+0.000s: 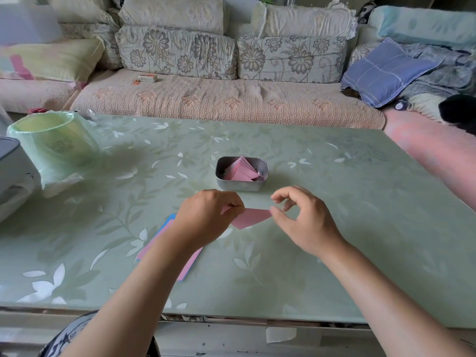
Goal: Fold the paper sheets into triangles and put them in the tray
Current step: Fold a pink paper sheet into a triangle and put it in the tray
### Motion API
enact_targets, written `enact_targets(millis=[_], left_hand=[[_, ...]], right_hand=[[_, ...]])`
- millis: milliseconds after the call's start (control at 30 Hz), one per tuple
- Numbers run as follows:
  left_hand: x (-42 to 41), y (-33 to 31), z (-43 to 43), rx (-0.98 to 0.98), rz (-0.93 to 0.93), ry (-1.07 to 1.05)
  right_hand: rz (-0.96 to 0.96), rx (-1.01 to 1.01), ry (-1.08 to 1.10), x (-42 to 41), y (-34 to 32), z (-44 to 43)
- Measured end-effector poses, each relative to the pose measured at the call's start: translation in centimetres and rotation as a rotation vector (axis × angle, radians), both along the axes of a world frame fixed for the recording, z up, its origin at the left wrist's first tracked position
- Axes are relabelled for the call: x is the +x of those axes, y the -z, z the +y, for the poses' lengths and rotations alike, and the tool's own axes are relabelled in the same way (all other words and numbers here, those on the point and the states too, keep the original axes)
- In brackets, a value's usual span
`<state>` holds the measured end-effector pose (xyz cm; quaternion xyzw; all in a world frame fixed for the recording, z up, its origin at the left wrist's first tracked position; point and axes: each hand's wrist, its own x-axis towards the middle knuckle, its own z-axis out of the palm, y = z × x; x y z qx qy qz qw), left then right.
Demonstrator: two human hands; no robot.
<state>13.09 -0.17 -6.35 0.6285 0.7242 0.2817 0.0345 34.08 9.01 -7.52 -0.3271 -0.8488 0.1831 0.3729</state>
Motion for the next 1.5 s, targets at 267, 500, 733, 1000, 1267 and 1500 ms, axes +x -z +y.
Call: enact_targets(millis=[267, 500, 733, 1000, 1267, 1500], left_hand=[[1.2, 0.2, 0.2, 0.190, 0.088, 0.087], [2.6, -0.3, 0.2, 0.231, 0.148, 0.186], [1.6, -1.2, -0.1, 0.095, 0.118, 0.097], [-1.0, -1.5, -0.5, 0.044, 0.076, 0.038], [-2.7, -1.4, -0.6, -0.012, 0.103, -0.121], [0.3, -1.0, -0.4, 0.232, 0.065, 0.091]], right_hand=[[-0.006, -0.041, -0.086, -1.0, 0.5, -0.5], [-0.030, 0.017, -0.112, -0.9, 0.3, -0.9], [-0.022, 0.036, -0.100, -0.4, -0.1, -0.4], [0.020, 0.000, -0.048, 0.2, -0.1, 0.4], [-0.006, -0.024, 0.002, 0.5, 0.1, 0.7], [-0.018, -0.122, -0.038, 0.1, 0.4, 0.3]])
